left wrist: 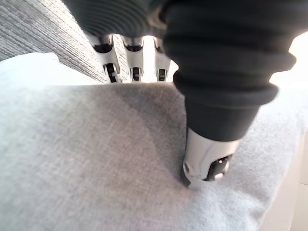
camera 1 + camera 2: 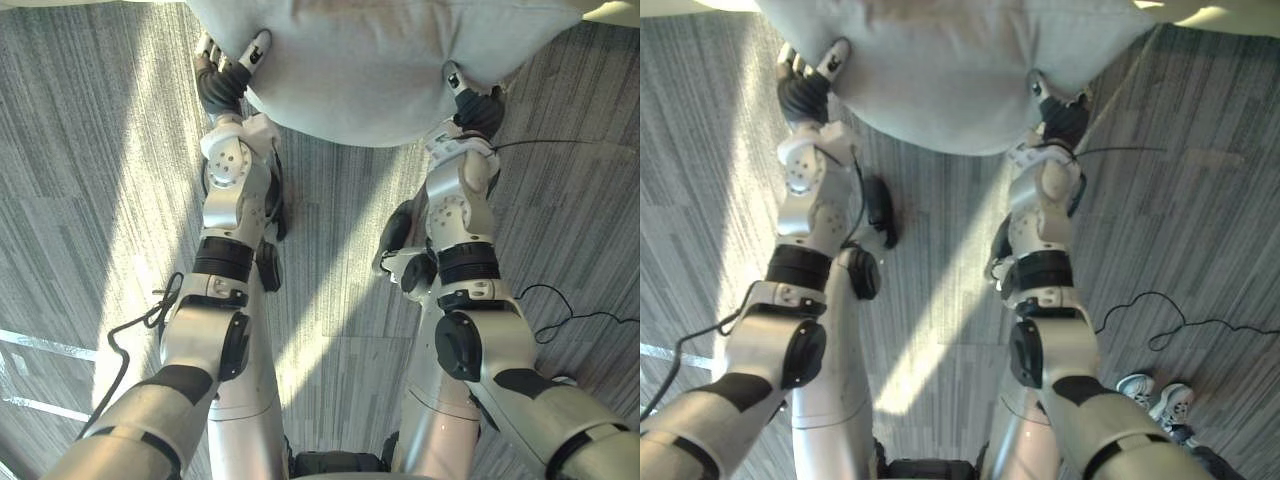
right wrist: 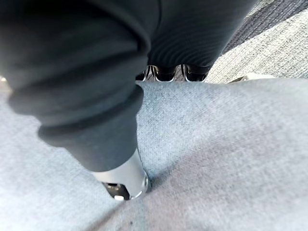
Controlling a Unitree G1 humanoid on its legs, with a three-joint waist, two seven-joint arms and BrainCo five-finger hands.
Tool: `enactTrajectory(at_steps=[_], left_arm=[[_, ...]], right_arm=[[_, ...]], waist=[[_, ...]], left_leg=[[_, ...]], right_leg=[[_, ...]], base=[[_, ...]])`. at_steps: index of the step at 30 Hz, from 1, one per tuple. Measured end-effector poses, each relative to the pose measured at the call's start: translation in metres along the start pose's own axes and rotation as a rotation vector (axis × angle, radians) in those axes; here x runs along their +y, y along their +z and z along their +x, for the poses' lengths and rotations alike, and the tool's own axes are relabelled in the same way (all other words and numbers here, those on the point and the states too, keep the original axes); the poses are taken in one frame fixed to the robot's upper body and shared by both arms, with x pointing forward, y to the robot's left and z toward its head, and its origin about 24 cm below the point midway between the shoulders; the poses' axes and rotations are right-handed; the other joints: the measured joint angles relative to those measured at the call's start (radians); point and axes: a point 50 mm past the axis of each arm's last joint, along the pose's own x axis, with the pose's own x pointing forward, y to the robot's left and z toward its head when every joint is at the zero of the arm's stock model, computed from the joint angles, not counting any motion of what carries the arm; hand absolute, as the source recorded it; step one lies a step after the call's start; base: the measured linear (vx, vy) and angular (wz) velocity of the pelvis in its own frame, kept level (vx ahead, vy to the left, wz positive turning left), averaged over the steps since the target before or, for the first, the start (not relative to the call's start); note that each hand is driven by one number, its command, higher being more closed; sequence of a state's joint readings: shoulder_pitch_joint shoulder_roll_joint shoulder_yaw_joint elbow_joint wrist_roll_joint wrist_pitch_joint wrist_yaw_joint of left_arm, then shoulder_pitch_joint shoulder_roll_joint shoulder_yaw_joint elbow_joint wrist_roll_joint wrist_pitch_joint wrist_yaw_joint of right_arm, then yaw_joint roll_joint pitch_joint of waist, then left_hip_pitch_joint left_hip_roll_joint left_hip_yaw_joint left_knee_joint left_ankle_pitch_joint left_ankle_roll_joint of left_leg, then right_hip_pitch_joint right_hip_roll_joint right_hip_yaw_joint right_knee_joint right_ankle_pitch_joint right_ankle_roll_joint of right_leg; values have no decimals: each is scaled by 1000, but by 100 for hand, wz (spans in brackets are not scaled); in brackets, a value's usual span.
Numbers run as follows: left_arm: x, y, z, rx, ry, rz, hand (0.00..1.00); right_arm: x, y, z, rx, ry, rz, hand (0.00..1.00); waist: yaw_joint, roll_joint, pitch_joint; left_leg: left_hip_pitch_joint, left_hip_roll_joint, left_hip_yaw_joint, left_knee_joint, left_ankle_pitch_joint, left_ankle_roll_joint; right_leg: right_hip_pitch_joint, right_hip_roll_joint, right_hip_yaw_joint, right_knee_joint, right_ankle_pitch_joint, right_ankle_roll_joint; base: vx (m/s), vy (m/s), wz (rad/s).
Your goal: Pick up cushions and gather them together orderly.
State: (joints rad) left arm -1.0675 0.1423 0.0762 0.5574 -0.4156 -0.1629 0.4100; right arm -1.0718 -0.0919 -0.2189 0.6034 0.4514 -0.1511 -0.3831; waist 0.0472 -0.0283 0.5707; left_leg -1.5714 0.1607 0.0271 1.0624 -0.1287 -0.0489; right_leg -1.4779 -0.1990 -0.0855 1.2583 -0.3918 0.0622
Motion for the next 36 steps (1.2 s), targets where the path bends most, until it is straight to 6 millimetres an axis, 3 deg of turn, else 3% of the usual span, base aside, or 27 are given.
enactTrajectory(at_steps=[3,8,16,17,20,24,29,33,36], left_arm=[[-4,6,-1,-24,-16,-11,100],[0,-7,-18,-8,-46,2,100],[18,-40,-83,41,-62,-2,100],[26,-50,-97,79,-43,-7,100],[38,-61,-122,132,-18,-11,100],[55,-62,-147,156,25,-21,100],[86,-65,-188,222,81,2,100],[96,-65,-210,259,92,15,100],[101,-69,-220,303,87,24,100]], right_arm=[[4,-1,-2,0,20,12,100],[-14,-16,-19,9,10,-4,100],[-59,-38,-80,4,-49,36,100],[-69,-46,-96,32,-62,26,100],[-84,-54,-127,72,-76,8,100],[-90,-55,-154,104,-39,-15,100],[-103,-62,-196,189,18,-112,100],[-113,-66,-214,239,42,-179,100],[-121,-68,-221,277,41,-214,100]], waist=[[-6,0,0],[-9,0,-1],[-5,-3,-19],[-5,-3,-67],[-5,-5,-122],[-2,-4,-153],[9,-10,-277],[9,-12,-342],[5,-13,-347]], left_leg=[[5,1,-17,1,8,-5],[125,4,-10,-41,11,-8],[581,-19,-5,-317,43,-36],[632,-22,-10,-354,49,-34],[766,-29,-9,-420,52,-42],[930,-35,-7,-492,43,-43],[1124,-34,9,-607,19,-48],[1175,-38,22,-620,-9,-43],[1214,-37,35,-585,-57,-36]], right_leg=[[16,2,-15,-3,2,-4],[128,3,-16,-35,3,-8],[580,8,-74,-301,29,-39],[634,10,-86,-343,35,-47],[778,15,-104,-427,42,-44],[954,26,-113,-532,54,-24],[1169,46,-128,-725,84,2],[1240,50,-124,-795,97,12],[1288,47,-112,-782,104,25]], base=[[1,9,1],[1,7,2],[38,-39,8],[119,-29,3],[205,-12,6],[177,4,-2],[138,24,-2],[156,36,-7],[155,52,-13]])
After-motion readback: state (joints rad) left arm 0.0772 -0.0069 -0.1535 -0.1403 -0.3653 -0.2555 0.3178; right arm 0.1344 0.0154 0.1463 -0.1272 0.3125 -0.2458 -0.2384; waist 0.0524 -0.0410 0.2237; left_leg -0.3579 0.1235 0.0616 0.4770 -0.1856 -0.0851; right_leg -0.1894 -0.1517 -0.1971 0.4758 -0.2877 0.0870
